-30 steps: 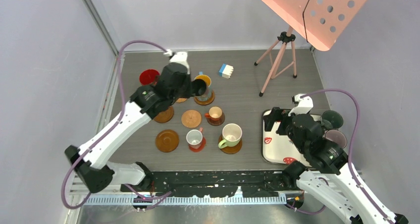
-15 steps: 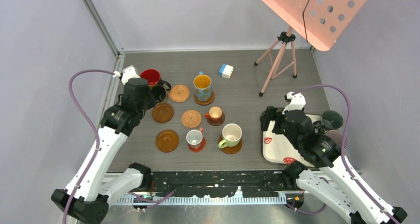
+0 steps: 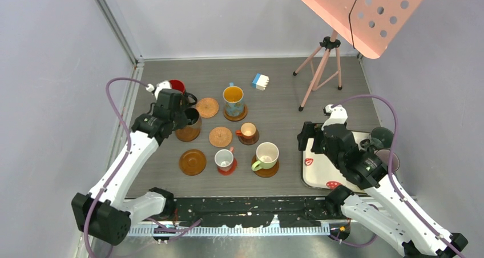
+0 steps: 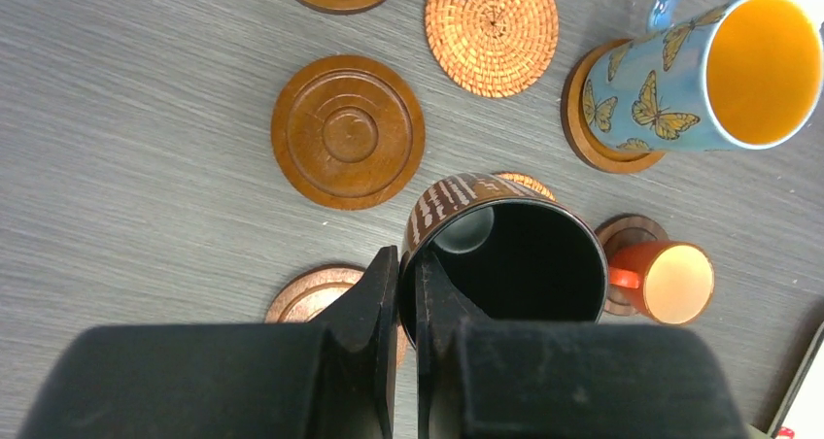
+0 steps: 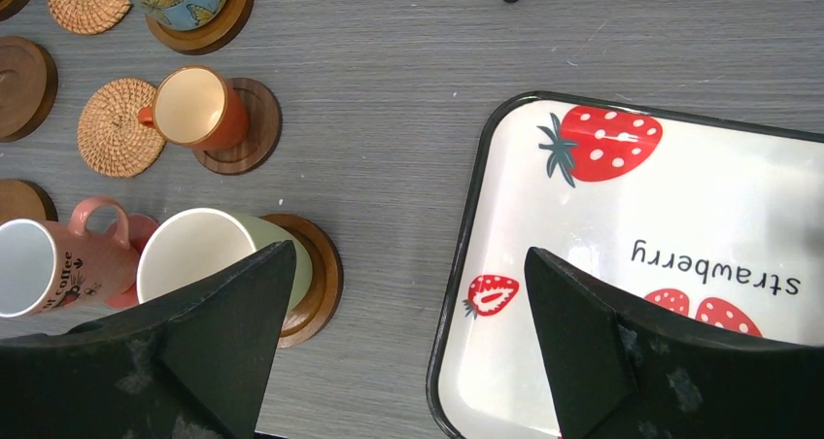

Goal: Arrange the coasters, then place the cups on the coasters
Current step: Place the cup on the coaster.

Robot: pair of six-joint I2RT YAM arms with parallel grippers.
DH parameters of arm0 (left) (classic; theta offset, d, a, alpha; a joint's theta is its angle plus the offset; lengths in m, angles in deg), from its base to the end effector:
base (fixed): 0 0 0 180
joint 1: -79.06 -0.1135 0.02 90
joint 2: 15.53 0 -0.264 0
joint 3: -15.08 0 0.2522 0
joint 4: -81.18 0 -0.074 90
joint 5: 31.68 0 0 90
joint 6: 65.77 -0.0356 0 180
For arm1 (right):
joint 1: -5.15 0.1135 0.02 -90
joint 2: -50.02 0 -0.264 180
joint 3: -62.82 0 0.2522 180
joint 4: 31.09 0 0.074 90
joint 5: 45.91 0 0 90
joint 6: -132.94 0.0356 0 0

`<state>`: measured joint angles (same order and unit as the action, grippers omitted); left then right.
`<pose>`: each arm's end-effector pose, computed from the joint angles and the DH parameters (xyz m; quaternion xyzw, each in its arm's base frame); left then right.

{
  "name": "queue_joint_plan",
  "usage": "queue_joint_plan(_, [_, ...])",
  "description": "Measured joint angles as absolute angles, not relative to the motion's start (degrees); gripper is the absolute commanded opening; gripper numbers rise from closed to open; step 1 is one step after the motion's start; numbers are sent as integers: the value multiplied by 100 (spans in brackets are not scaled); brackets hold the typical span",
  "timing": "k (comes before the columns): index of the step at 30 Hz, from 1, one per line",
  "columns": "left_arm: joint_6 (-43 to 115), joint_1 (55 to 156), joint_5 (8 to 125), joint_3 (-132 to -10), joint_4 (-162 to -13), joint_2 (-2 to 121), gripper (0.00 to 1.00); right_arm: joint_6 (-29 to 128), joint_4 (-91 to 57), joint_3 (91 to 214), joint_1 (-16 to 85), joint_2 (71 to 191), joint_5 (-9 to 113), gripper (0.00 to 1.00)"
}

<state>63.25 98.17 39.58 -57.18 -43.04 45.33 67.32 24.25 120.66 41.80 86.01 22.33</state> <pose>0.2075 -0.0598 0.3186 -0.2194 0.8849 -0.0546 0.4072 0.1120 0.0669 0.3034 -0.0036 0.8696 0.0928 0.4849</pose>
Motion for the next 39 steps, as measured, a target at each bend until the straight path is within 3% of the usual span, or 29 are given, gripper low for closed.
queue_joint_plan(9, [6034, 9817, 4150, -6584, -4416, 5859, 0, 6754, 2436, 12127, 4180, 8605, 2216, 95])
queue_joint_plan(16, [5973, 9817, 4189, -6704, -4427, 5923, 0, 6859, 2480, 12346, 4180, 8856, 2063, 95])
queue_joint_plan(29, [6998, 9339, 3695, -6490, -3074, 5186, 0, 7051, 2524, 12372, 4180, 9230, 1825, 95])
queue_joint_plan(39, [7359, 8921, 3870, -5318, -2875, 4297, 0, 7031, 2491, 12368, 4180, 9392, 1978, 95])
